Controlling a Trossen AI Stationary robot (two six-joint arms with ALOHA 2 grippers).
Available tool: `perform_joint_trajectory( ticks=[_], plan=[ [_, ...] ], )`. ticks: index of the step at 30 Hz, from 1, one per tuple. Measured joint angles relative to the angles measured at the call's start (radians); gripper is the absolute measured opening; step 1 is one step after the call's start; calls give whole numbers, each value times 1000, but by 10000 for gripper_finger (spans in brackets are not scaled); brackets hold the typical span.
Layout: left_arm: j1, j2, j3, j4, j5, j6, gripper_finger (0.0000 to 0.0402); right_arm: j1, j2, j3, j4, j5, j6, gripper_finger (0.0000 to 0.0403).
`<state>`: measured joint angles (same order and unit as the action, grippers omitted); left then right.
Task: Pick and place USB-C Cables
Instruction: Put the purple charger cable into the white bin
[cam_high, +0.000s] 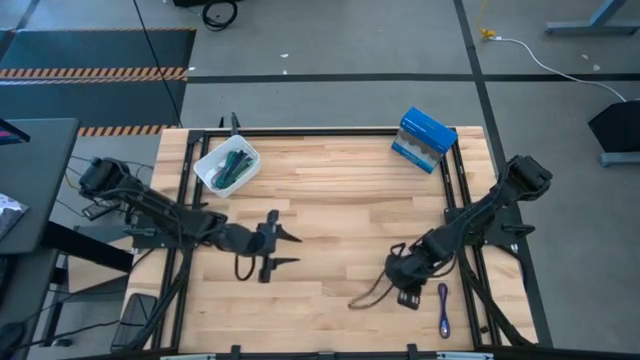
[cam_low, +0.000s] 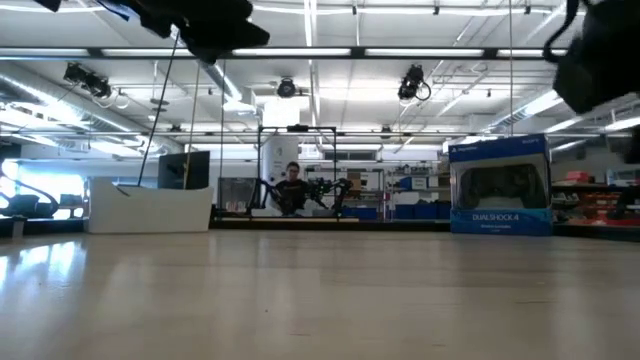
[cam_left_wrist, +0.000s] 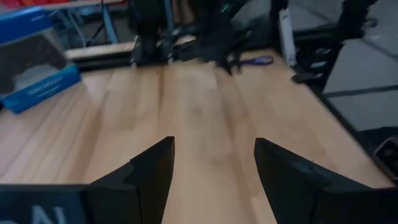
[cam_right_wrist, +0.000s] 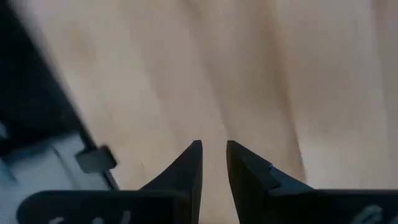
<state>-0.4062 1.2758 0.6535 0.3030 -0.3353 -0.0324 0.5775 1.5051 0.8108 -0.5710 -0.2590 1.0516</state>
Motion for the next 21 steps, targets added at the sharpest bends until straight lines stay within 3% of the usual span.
perform_joint_trajectory(
  ticks=[4, 13, 17, 21],
  plan=[
    [-28, 0, -22, 68, 0, 4, 231, 35, 0, 0, -74, -79, 300, 81],
    [-69, 0, -25, 90, -1, 19, 231, 187, 0, 0, -218, -270, 640, 81],
    [-87, 0, -25, 90, 0, 19, 231, 235, 0, 0, -174, -282, 693, 88],
    [-107, 0, -25, 90, -1, 20, 231, 251, 0, 0, -154, -220, 725, 126]
  ],
)
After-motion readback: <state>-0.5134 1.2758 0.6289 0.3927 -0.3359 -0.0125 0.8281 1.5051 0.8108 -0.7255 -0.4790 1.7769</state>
